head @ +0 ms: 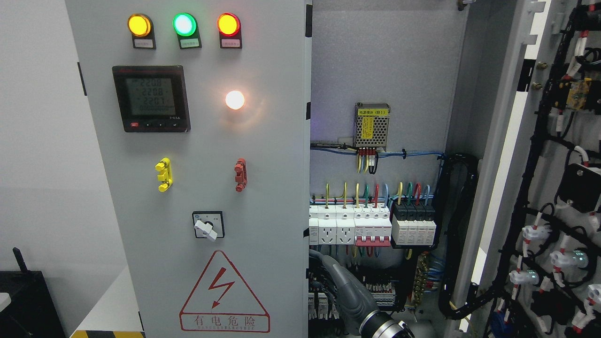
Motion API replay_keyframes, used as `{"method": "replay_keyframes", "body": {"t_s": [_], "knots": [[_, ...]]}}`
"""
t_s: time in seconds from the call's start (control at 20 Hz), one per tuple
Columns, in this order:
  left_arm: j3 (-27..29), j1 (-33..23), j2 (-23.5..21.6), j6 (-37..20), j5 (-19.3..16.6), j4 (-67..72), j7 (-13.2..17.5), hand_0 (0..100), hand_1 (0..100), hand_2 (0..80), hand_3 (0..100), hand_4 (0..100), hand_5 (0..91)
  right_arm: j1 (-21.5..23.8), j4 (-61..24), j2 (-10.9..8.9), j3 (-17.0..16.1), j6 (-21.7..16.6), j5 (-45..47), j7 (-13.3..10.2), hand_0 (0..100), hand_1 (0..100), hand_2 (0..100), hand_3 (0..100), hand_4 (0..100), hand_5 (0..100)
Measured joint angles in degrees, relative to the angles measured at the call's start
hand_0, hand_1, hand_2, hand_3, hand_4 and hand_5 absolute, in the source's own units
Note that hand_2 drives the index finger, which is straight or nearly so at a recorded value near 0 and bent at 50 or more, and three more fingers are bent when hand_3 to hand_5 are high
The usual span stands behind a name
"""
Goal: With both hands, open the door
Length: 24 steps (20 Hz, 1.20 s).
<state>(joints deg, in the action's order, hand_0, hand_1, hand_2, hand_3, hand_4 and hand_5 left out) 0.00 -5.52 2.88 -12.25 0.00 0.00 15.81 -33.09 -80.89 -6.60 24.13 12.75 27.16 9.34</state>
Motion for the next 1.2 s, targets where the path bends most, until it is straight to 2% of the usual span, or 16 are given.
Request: {"method": "replay_keyframes", "body": {"t_s": [0.25,0.8,1.2], "knots": [[0.0,0.0,0.0,0.0,0.0,0.0,0.07,0,0,0.0,0,0,0.0,-0.67,1.17,-0.03,-0.06,-0.01,0.08,2.62,39,0,0,0,0,0],[0.0,-0.01,0.01,0.0,0.0,0.0,0.07,0,0,0.0,0,0,0.0,-1.66,3.6,-0.1,-0.23,-0.01,2.34,3.55,39,0,0,0,0,0],[0.0,-0.02,0.01,0.0,0.0,0.0,0.09,0,0,0.0,0,0,0.0,-2.05,4.39,-0.14,-0.32,-0.01,3.15,6.44,39,0,0,0,0,0]]}}
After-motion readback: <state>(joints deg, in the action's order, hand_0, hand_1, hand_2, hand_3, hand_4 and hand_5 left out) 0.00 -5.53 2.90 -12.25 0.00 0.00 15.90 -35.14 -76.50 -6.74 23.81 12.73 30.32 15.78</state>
